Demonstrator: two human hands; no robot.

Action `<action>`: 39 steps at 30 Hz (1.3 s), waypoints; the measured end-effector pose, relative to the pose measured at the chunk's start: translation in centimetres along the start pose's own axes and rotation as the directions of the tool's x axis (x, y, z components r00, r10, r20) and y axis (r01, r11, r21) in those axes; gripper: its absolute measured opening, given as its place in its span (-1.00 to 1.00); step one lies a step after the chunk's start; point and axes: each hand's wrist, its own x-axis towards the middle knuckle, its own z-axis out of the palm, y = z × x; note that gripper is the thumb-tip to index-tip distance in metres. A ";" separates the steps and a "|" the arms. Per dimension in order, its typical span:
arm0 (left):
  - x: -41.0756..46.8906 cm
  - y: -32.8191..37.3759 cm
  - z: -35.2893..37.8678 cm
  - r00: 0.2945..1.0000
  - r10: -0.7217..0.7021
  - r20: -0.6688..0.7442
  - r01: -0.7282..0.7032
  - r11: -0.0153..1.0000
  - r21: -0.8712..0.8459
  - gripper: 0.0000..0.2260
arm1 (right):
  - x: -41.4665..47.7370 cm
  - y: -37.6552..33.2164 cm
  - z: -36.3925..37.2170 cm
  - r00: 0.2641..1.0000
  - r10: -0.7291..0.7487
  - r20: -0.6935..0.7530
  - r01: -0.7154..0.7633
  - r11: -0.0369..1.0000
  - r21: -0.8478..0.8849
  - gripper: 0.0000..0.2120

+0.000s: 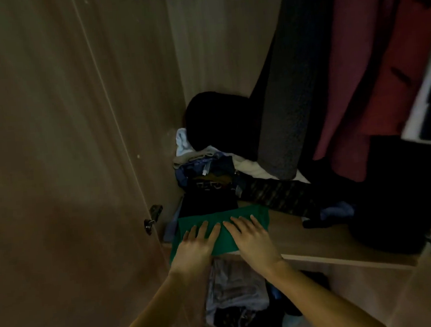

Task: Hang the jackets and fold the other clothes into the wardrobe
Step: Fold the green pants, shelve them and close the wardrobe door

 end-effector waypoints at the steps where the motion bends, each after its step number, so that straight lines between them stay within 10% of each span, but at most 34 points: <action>1: 0.9 -0.6 1.1 1.000 -0.007 -0.008 0.007 1.000 -0.006 -0.57 | 0.8 0.3 0.8 0.999 0.013 0.036 -0.013 1.000 0.010 -0.61; 5: 5.0 -3.1 4.3 0.999 -0.013 0.038 0.015 0.998 -0.061 -0.62 | 5.1 1.7 3.9 0.996 0.071 0.047 -0.071 0.997 0.004 -0.63; 9: 10.0 -5.7 7.4 0.978 -0.205 0.043 0.208 0.974 -0.087 -0.21 | 10.6 2.7 6.6 0.977 0.200 0.070 -0.199 0.980 -0.018 -0.32; 12: 11.2 -6.2 11.3 0.851 -0.418 0.319 0.442 0.897 -0.004 -0.22 | 12.4 2.4 11.2 0.904 0.350 0.245 -0.347 0.936 -0.055 -0.14; 16: 8.8 -4.7 16.8 0.756 -0.342 0.558 0.449 0.891 -0.062 -0.36 | 10.1 1.0 15.6 0.837 0.292 0.462 -0.322 0.947 -0.014 -0.16; 22: 8.8 -5.0 17.9 0.855 -0.323 0.406 0.418 0.893 -0.169 -0.42 | 9.9 1.2 16.5 0.919 0.247 0.308 -0.281 0.957 0.071 -0.33; 28: 9.5 -4.9 17.7 0.816 -0.257 0.518 0.393 0.904 -0.170 -0.45 | 9.4 1.7 15.7 0.864 0.210 0.458 -0.281 0.955 0.091 -0.37; 39: 4.2 -3.8 5.6 0.907 -0.388 0.163 0.421 0.853 -0.309 -0.37 | 6.7 0.2 5.1 0.927 0.232 0.295 -0.313 0.911 0.268 -0.52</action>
